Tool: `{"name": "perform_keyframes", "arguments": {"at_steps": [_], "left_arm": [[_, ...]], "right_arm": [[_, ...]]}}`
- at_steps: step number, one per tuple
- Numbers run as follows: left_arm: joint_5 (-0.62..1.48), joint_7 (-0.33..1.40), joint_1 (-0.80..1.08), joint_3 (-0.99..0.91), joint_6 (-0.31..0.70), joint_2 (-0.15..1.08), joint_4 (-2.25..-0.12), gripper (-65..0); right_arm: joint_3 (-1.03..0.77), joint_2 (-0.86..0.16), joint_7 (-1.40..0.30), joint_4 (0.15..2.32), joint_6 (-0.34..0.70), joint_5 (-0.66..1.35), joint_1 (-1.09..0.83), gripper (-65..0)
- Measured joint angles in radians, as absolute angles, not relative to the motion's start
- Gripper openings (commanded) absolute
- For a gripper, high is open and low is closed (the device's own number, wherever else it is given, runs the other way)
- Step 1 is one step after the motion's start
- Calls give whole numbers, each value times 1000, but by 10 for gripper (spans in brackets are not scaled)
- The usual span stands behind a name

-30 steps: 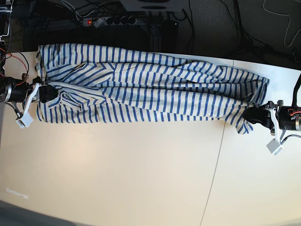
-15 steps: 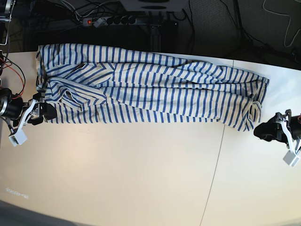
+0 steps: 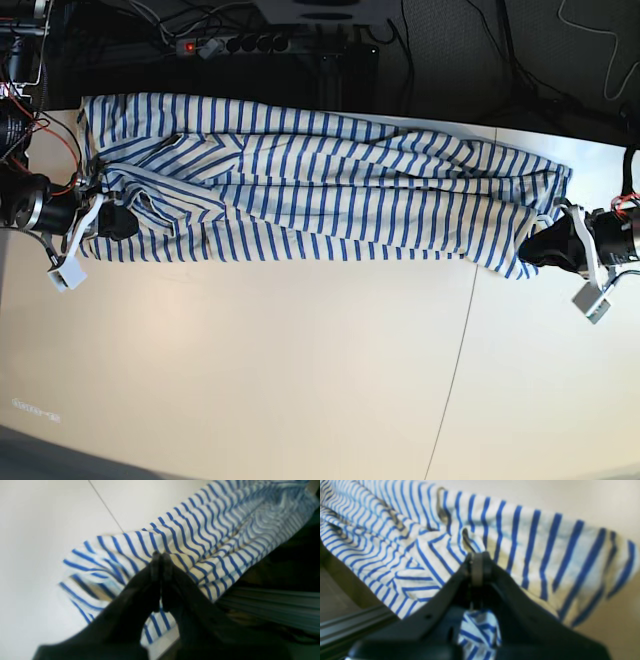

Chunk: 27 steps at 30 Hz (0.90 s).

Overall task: Fold the T-shirt properly
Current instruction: 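Regrasp the folded shirt ends with both grippers and tuck them, then open both grippers and lift them off the folded shirt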

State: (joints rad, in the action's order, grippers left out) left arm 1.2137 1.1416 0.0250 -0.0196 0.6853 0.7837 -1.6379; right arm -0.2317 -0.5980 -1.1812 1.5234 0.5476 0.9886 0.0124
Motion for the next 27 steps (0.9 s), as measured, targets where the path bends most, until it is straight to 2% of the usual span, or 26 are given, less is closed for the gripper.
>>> {"name": "perform_keyframes", "arguments": {"at_steps": [5, 10, 13, 16, 20, 27], "left_arm": [[1006, 1016, 93, -21, 685, 719, -1635, -650], [928, 973, 99, -21, 685, 641, -1567, -650], [897, 958, 97, -21, 685, 611, -1498, -650], [862, 872, 97, -21, 685, 598, -1431, -650], [823, 781, 96, -22, 684, 587, -1368, -650], [763, 672, 78, -27, 692, 554, -1301, -650]], "right_arm": [[-233, -570, -1166, 1516, 548, 957, -46, -650], [-233, -559, -1158, 1499, 547, 914, -57, -650], [-233, -559, -1147, 1426, 547, 924, -56, -650], [-235, -560, -1111, 1345, 546, 958, -53, -650], [-236, -560, -1032, 1251, 552, 987, -49, -650], [-236, -559, -852, 1161, 570, 915, -30, -650]]}}
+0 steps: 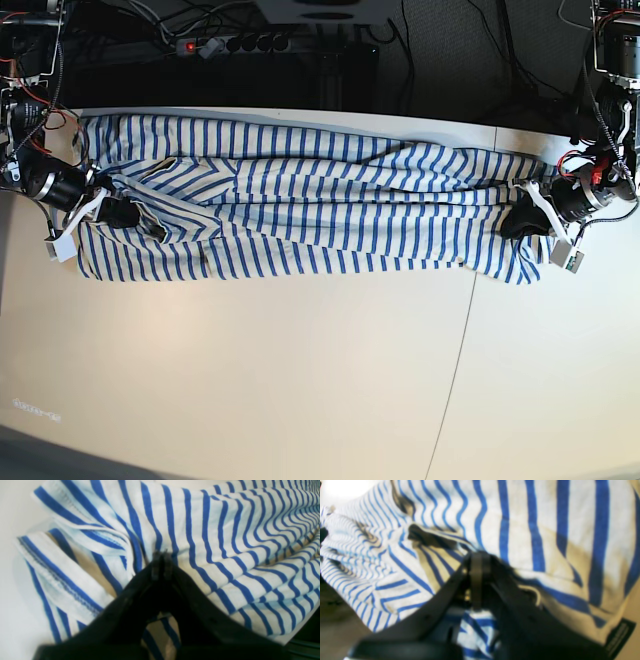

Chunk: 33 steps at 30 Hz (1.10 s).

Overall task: Fold the T-shirt properly
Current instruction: 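Open both grippers and lift them off the folded shirt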

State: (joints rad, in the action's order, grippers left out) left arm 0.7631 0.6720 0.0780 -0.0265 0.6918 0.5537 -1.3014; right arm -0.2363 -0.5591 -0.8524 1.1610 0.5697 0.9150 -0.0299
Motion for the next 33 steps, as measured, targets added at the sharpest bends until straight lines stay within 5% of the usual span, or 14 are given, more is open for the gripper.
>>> {"name": "perform_keyframes", "arguments": {"at_steps": [11, 18, 20, 25, 33], "left_arm": [[751, 680, -104, -25, 705, 498, -1114, -650], [816, 749, -100, -23, 708, 516, -1190, -312], [827, 778, -100, -23, 704, 541, -1258, -263], [822, 817, -106, -24, 701, 621, -1391, -257], [779, 854, -81, -24, 663, 643, -1323, -257]], "right_arm": [[-235, -556, -862, 1029, 575, 816, 134, -650], [-235, -554, -863, 984, 575, 812, 170, -650], [-236, -554, -864, 974, 575, 813, 173, -650], [-238, -555, -854, 940, 574, 823, 177, -650], [-238, -557, -849, 932, 574, 838, 178, -650]]}}
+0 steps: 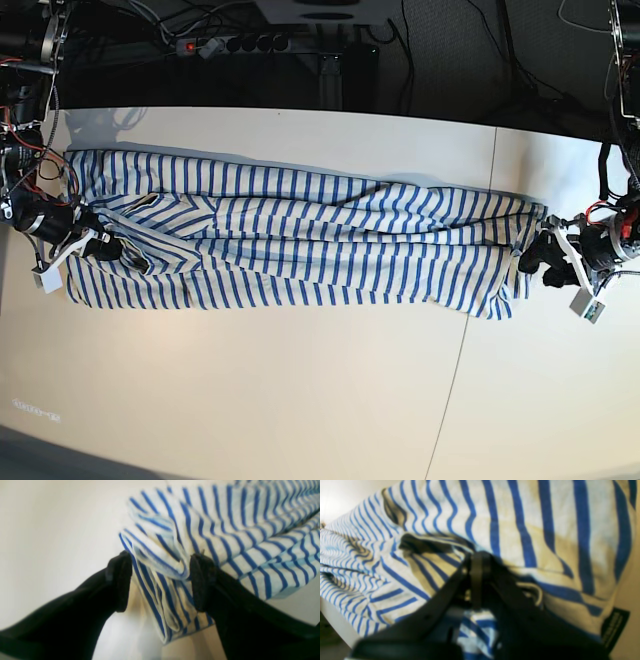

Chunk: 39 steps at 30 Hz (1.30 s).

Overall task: Fold the T-shirt properly
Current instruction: 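Open both grippers and lift them off the folded shirt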

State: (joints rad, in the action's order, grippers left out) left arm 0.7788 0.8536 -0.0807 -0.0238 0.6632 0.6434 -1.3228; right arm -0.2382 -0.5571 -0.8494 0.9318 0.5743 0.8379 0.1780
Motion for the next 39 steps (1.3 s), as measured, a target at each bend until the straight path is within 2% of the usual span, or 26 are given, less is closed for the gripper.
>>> {"name": "perform_keyframes", "arguments": {"at_steps": [6, 17, 22, 28, 32, 36, 39], "left_arm": [[844, 860, -81, -24, 643, 643, -1211, -257], [798, 773, -81, -24, 642, 643, -1203, -258], [885, 901, -83, -24, 641, 643, -1203, -257], [891, 902, -83, -24, 642, 651, -1204, -257], [890, 902, -83, -23, 643, 672, -1204, -187], [905, 904, -83, -23, 643, 717, -1204, -182], [1030, 986, -84, -24, 642, 749, -1204, -183]], "right_arm": [[-241, -547, -868, 930, 575, 838, 179, -650], [-242, -533, -879, 930, 575, 838, 180, -650], [-242, -532, -879, 930, 575, 838, 180, -650], [-242, -532, -879, 930, 575, 838, 180, -650], [-242, -532, -880, 930, 575, 839, 180, -650], [-242, -532, -879, 930, 575, 841, 180, -650], [-242, -532, -879, 930, 575, 841, 180, -650]]}}
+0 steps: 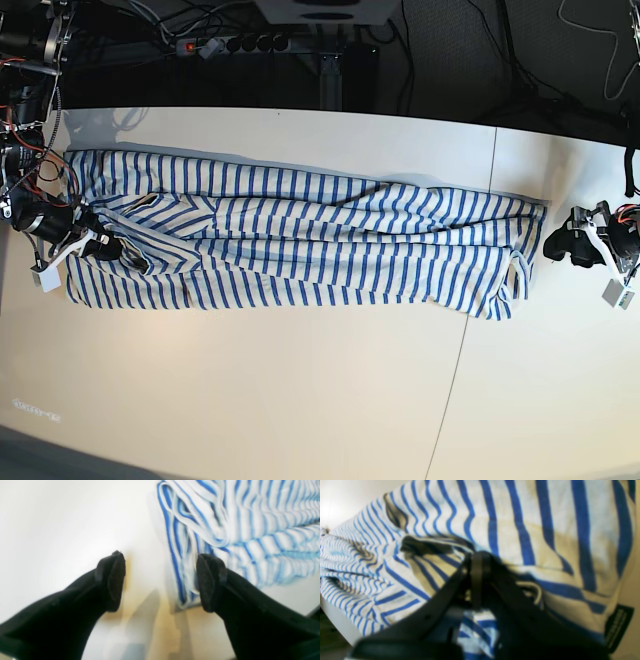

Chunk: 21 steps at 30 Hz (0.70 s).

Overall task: Fold the T-shirt properly
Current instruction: 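Open both grippers and lift them off the folded shirt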

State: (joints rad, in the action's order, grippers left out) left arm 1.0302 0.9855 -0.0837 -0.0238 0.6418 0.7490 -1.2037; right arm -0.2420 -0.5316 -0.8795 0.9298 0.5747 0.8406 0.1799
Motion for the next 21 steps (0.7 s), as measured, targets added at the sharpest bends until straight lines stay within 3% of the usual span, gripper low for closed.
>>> {"name": "perform_keyframes", "arguments": {"at_steps": [5, 10, 21], "left_arm": [[1179, 1071, -83, -23, 643, 756, -1204, -183], [1194, 1069, -87, -23, 644, 751, -1197, -183], [1277, 1116, -230, -24, 648, 699, -878, -183]], "right_arm": [[-242, -532, -880, 930, 575, 841, 180, -650], [-242, -532, -903, 930, 575, 844, 180, -650], [-243, -531, -918, 928, 575, 853, 181, -650]]}}
